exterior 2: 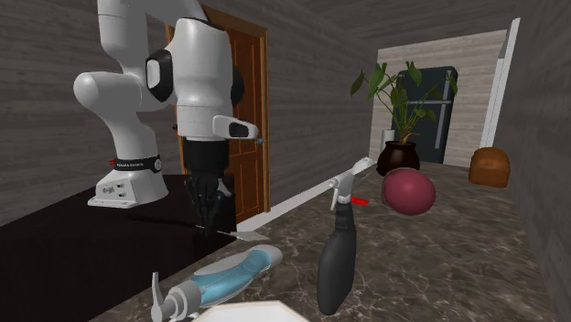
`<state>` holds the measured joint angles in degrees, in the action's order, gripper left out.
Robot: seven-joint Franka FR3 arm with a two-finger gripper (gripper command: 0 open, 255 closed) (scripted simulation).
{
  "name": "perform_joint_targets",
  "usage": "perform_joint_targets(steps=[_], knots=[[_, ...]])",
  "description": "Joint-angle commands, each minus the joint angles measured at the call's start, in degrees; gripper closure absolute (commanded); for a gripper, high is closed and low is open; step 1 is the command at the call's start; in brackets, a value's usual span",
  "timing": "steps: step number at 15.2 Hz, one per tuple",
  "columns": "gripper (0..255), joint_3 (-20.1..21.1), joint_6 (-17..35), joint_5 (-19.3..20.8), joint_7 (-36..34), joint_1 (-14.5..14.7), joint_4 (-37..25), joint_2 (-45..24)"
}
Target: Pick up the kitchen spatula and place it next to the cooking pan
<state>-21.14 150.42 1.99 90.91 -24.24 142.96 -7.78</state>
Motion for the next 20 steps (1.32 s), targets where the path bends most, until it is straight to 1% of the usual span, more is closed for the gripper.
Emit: perform_joint_targets(steps=[1,9,17,18,20], knots=[[255,-0.9,0.3,-1.1,4.1,-2.1,-0.9,-1.2],[255,-3.3,-0.9,-5.9,19.3,-11.2,-6.9,-5.8],[255,-3.5,-4.2,-11.2,32.9,-21.4,-17.1,-13.0],[255,-3.4,-4.5,-11.5,33.9,-22.2,-18.1,-13.6],[255,-2.8,-3.3,-12.4,34.4,-22.7,-18.1,-14.9]])
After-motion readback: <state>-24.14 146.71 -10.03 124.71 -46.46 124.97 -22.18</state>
